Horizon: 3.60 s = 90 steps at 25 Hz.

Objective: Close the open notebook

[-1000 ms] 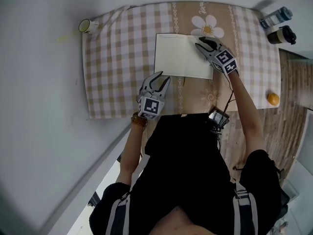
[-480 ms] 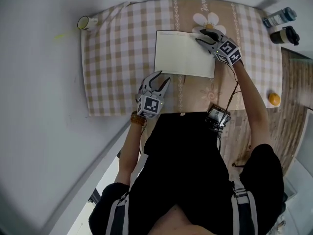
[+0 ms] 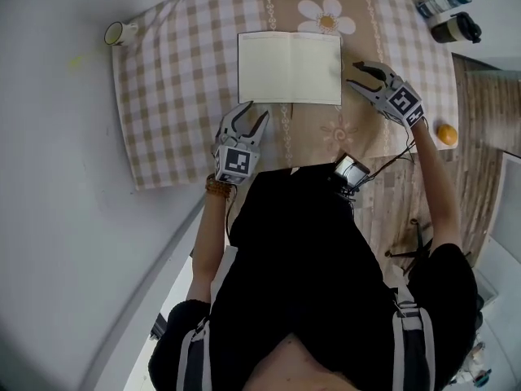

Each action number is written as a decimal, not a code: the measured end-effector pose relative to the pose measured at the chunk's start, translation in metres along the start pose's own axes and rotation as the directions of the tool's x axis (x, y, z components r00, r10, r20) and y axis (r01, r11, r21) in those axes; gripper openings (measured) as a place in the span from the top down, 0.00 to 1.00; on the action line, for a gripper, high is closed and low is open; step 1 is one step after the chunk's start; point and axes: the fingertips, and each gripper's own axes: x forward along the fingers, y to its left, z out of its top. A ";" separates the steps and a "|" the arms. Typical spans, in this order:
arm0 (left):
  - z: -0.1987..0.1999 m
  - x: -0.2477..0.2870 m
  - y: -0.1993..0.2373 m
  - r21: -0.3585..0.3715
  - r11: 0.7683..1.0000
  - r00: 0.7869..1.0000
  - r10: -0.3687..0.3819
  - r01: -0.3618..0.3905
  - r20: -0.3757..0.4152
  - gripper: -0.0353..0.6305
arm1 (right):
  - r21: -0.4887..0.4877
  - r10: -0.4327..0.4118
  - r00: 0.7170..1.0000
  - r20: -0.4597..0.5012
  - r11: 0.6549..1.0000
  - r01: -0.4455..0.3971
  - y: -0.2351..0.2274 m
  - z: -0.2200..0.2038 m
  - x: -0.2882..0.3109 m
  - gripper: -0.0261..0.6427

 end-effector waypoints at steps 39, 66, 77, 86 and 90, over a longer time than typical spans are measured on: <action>-0.046 -0.048 -0.003 -0.009 0.995 0.982 0.098 -0.100 -0.163 0.67 | -0.091 0.399 0.882 -0.250 0.897 -0.432 0.011 0.023 0.145 0.58; -0.064 -0.071 -0.048 0.036 0.996 0.984 0.089 -0.084 -0.153 0.67 | -0.029 0.507 0.770 -0.387 0.828 -0.560 0.104 0.064 0.207 0.44; -0.075 -0.078 -0.043 -0.040 0.991 0.977 0.118 -0.127 -0.180 0.67 | -0.037 0.540 0.796 -0.274 0.821 -0.570 0.112 0.073 0.199 0.63; -0.073 -0.108 -0.004 -0.407 0.903 0.986 0.085 -0.138 -0.146 0.67 | -0.012 0.573 0.796 -0.194 0.810 -0.586 0.108 0.068 0.190 0.57; -0.072 -0.110 -0.015 -0.295 0.944 0.981 0.098 -0.145 -0.168 0.67 | -0.197 0.503 0.759 -0.414 0.764 -0.614 0.125 0.047 0.181 0.16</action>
